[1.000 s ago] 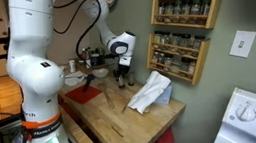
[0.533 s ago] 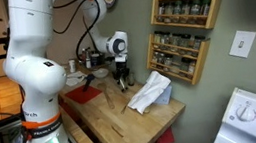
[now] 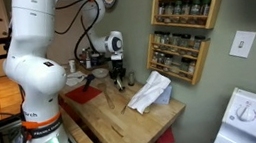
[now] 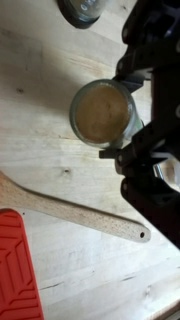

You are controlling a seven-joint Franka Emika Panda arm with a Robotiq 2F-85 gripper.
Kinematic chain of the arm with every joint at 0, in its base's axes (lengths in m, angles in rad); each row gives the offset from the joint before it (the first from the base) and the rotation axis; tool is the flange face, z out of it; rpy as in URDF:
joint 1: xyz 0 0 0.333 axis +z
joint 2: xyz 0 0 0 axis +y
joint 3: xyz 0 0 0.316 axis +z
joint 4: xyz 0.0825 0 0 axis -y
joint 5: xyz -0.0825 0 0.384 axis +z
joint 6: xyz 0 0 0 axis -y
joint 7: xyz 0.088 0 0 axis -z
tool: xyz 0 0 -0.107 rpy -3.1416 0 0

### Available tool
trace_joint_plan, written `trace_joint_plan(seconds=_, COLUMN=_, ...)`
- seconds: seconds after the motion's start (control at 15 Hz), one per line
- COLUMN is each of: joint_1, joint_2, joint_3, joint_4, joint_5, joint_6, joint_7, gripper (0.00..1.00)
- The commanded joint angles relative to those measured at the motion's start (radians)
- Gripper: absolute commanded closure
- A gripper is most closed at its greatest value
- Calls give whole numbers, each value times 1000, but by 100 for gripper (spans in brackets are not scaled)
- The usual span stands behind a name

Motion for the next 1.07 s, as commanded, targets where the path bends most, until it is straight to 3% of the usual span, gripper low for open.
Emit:
trace_joint_plan(seconds=0.0, joint_1=3, joint_2=65, joint_3=8, joint_4=45, joint_5=-66, joint_6=-13, joint_7=57, gripper=72)
trace_joint_plan(seconds=0.33, joint_1=8, joint_2=122, joint_3=-1, joint_4=79, joint_5=-103, joint_6=0, joint_7=66, gripper=72)
trace_joint_plan(seconds=0.4, joint_1=7, joint_2=131, joint_3=0, joint_4=83, joint_5=-98, joint_6=4, joint_7=60, gripper=26)
trace_joint_plan(seconds=0.47, joint_1=7, joint_2=139, joint_3=-2, joint_4=88, joint_5=-94, joint_6=4, joint_7=58, gripper=28)
trace_joint_plan(seconds=0.53, joint_1=4, joint_2=145, joint_3=-1, joint_4=87, joint_5=-83, joint_6=15, joint_7=50, gripper=64)
trace_joint_plan(seconds=0.67, joint_1=3, joint_2=149, joint_3=-3, joint_4=89, joint_5=-77, joint_6=17, joint_7=44, gripper=60)
trace_joint_plan(seconds=0.73, joint_1=1, joint_2=143, joint_3=-4, joint_4=84, joint_5=-75, joint_6=17, joint_7=40, gripper=66)
trace_joint_plan(seconds=0.8, joint_1=0, joint_2=133, joint_3=-6, joint_4=81, joint_5=-75, joint_6=20, joint_7=40, gripper=22)
trace_joint_plan(seconds=0.87, joint_1=-12, joint_2=119, joint_3=-1, joint_4=66, joint_5=-58, joint_6=41, joint_7=16, gripper=22)
trace_joint_plan(seconds=1.0, joint_1=-34, joint_2=102, joint_3=-5, joint_4=37, joint_5=-43, joint_6=91, joint_7=-15, gripper=9)
